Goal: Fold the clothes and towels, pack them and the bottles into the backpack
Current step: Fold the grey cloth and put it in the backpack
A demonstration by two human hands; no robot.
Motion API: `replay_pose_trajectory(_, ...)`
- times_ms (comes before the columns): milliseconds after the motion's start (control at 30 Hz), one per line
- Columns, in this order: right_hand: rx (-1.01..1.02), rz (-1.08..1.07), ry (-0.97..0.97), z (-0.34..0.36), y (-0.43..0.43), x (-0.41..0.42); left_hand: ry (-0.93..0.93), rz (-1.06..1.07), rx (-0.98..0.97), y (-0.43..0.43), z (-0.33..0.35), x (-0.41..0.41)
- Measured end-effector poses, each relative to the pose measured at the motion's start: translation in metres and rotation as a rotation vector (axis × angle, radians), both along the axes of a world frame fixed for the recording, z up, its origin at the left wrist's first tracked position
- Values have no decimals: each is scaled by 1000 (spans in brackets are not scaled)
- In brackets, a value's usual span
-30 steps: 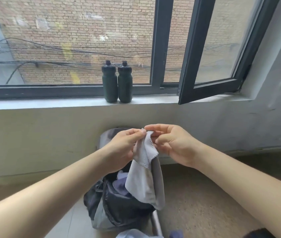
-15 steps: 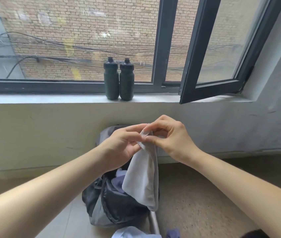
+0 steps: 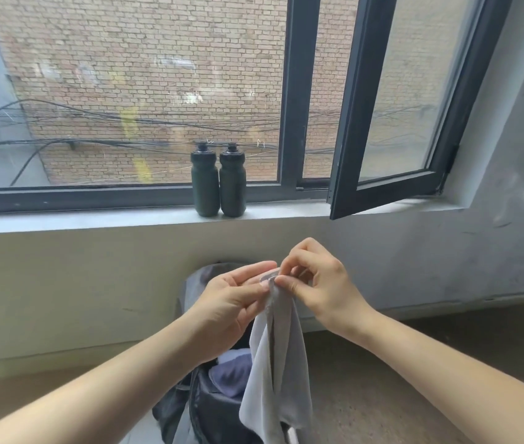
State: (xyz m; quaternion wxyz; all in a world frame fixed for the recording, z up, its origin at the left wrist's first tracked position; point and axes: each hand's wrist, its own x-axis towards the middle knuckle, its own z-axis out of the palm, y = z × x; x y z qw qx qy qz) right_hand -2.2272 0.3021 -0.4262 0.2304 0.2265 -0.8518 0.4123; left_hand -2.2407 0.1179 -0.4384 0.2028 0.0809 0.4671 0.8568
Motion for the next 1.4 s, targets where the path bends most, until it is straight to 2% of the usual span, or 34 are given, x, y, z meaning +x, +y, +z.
replay_pose_trajectory(200,75,31,-45,5,0,3,26,120,-91,-2,4,0)
replay_pose_trajectory(433,-5,6,-53,2,-4,-2,99,47,-72,2,10,7)
replay_pose_trajectory(600,-30,-7,-169,-4,-3,-5,143,41,-93,1,15,9)
replay_pose_trajectory(767,-47,-8,-247,-8,-4,-4,293,115,-293,0,7,8)
replay_pose_trajectory(900,-134,67,-482,-11,-4,-4,343,194,-301,-3,8,5)
replay_pose_trajectory(1000,-89,160,-520,-10,-2,0,400,228,-350,-4,7,4)
replay_pose_trajectory(1167,-175,153,-434,0,3,-1,424,127,-511,-15,1,-5)
replay_pose_trajectory(1267,-241,112,-401,4,8,-1,528,0,-772,-22,-15,-6)
replay_pose_trajectory(1400,-262,114,-379,3,11,-3,670,-36,-1020,-16,-42,-11)
